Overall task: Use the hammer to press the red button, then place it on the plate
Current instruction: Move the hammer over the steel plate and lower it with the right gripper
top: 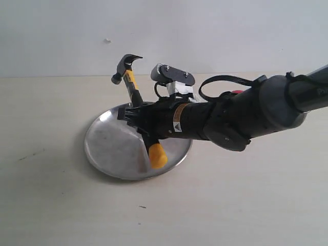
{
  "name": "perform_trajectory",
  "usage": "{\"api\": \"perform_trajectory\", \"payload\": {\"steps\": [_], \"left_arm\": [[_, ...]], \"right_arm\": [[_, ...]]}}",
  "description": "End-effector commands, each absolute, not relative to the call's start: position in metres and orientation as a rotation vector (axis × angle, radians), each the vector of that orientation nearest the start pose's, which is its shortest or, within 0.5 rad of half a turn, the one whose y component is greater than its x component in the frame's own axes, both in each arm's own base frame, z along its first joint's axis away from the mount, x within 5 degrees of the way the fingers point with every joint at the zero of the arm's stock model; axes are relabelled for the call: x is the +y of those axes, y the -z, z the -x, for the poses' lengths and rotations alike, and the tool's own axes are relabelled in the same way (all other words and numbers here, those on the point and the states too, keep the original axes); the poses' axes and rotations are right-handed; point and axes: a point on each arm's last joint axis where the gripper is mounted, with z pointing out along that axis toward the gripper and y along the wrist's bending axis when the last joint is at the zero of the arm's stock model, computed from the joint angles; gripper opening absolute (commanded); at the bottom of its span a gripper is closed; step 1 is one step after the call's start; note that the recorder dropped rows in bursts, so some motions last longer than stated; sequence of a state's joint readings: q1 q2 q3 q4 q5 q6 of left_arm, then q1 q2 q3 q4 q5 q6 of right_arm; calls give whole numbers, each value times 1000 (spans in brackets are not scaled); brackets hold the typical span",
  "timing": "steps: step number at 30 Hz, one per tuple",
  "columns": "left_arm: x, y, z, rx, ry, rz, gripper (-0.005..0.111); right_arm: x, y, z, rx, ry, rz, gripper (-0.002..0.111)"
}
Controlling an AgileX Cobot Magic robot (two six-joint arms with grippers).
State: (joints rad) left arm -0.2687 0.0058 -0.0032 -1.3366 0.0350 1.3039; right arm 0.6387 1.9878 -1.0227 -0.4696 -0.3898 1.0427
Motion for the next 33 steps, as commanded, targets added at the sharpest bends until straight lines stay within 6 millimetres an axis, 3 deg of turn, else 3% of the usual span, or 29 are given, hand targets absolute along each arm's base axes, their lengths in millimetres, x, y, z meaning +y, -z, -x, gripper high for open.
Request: {"api": "perform_trajectory", "payload": {"steps": [1, 13, 33], "left_arm": [[-17, -213, -53, 1483, 264, -198, 0], [-17, -213, -53, 1483, 264, -198, 0], [-17, -213, -53, 1483, 264, -198, 0]], "right_arm": [[261, -138, -317, 2163, -1006, 151, 0], [263, -108, -321, 2193, -1065, 5, 0], [261, -96, -322, 2222, -1047, -32, 4]]}}
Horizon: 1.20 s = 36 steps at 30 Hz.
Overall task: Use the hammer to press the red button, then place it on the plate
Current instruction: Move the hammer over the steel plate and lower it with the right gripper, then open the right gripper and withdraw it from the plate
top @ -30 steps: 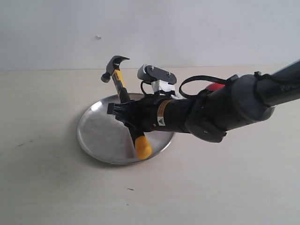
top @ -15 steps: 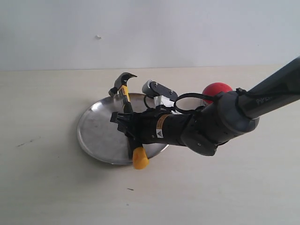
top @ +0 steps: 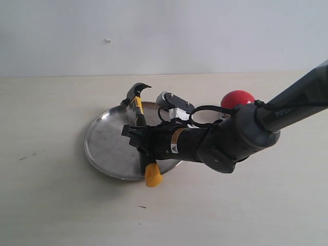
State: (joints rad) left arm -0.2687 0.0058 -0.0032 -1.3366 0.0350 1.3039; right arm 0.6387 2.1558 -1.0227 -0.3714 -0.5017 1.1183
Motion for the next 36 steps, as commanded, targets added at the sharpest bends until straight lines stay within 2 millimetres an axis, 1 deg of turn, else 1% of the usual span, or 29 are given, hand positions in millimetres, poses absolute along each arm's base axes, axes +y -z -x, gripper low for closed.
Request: {"api": "perform_trajectory", "payload": {"steps": [1, 7, 10, 19, 23, 25, 31, 34, 35, 36], "left_arm": [[-17, -213, -53, 1483, 264, -198, 0], [-17, -213, -53, 1483, 264, -198, 0], [-17, -213, -53, 1483, 264, -198, 0], [-17, -213, -53, 1483, 264, -198, 0], [-17, -213, -53, 1483, 264, -198, 0], [-17, -213, -53, 1483, 264, -198, 0], [-17, -213, -53, 1483, 264, -198, 0], [-17, -213, -53, 1483, 264, -198, 0], [-17, -213, -53, 1483, 264, -198, 0], [-17, -213, -53, 1483, 264, -198, 0]], "right_arm": [[261, -96, -322, 2222, -1047, -32, 6], [261, -96, -322, 2222, -1047, -28, 29], [261, -96, -322, 2222, -1047, -31, 37], [261, -96, -322, 2231, -1039, -33, 51], [256, -97, -321, 2296, -953, -48, 56], [251, -100, -322, 2320, -898, -37, 57], [242, -120, -320, 2372, -740, 38, 57], [235, -139, -317, 2387, -636, 113, 57], [229, -152, -313, 2399, -549, 176, 55], [225, -159, -311, 2410, -498, 208, 52]]}}
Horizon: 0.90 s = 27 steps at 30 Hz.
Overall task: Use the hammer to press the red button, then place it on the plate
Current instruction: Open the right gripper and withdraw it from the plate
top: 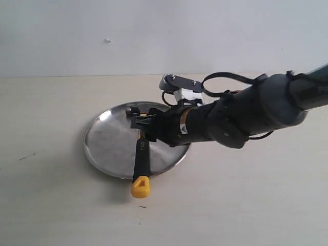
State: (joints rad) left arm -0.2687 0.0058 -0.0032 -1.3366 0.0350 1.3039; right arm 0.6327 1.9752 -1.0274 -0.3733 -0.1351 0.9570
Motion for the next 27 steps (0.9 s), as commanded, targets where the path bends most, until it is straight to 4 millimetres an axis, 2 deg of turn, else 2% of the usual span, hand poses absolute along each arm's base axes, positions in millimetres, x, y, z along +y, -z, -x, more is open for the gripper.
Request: {"api": "perform_trajectory", "payload": {"steps": [1, 2, 3, 4, 5, 6, 7, 9, 11, 16, 19, 23, 25, 27], "left_arm": [[-17, -213, -53, 1483, 264, -198, 0], [-17, -213, -53, 1483, 264, -198, 0], [-17, -213, -53, 1483, 264, -198, 0], [-17, -213, -53, 1483, 264, -198, 0], [-17, -213, -53, 1483, 264, -198, 0], [-17, -213, -53, 1483, 264, -198, 0], [-17, -213, -53, 1483, 264, -198, 0], [-17, -213, -53, 1483, 264, -198, 0], [-17, -213, -53, 1483, 264, -198, 0], [-17, -213, -53, 1483, 264, -198, 0], [-17, -213, -53, 1483, 264, -198, 0], [-17, -213, -53, 1483, 264, -198, 0], [-17, -213, -53, 1483, 264, -198, 0], [-17, -213, -53, 1483, 264, -198, 0]], "right_arm": [[217, -175, -306, 2421, -411, 269, 41], [214, -182, -302, 2432, -368, 298, 34], [207, -193, -293, 2463, -309, 323, 17], [205, -200, -286, 2459, -304, 347, 8], [204, -210, -269, 2420, -329, 420, 0], [204, -216, -259, 2387, -354, 453, 0], [201, -227, -236, 2313, -421, 504, 0], [190, -240, -206, 2249, -475, 545, 0], [177, -255, -188, 2226, -493, 532, 0], [164, -287, -174, 2099, -562, 498, 0], [160, -294, -171, 2063, -558, 512, 0], [153, -294, -169, 2039, -414, 642, 0], [143, -295, -169, 2051, -349, 651, 0], [126, -296, -170, 2050, -322, 574, 0]]}}
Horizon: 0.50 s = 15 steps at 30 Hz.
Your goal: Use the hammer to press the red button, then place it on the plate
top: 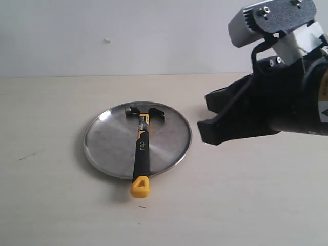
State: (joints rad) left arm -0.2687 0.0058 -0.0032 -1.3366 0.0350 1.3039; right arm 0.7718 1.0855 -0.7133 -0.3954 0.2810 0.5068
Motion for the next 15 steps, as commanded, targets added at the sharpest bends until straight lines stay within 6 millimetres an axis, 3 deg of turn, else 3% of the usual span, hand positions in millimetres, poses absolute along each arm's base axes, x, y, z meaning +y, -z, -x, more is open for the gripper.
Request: {"api": "perform_trajectory", "payload": {"steps": [1, 5, 9, 12, 15], "left_arm": [[-17, -213, -53, 1483, 264, -198, 0], [-17, -213, -53, 1483, 264, -198, 0], [-17, -213, -53, 1483, 264, -198, 0], [-17, -213, -53, 1483, 264, -198, 0], [-17, -213, -53, 1483, 264, -198, 0]], "right_arm": [[117, -295, -170, 2053, -305, 532, 0], [64, -292, -160, 2045, -239, 235, 0], [16, -286, -125, 1940, -119, -16, 0], [-4, -279, -95, 1831, -44, -143, 0], [-10, -278, -72, 1717, 7, -171, 0]]}}
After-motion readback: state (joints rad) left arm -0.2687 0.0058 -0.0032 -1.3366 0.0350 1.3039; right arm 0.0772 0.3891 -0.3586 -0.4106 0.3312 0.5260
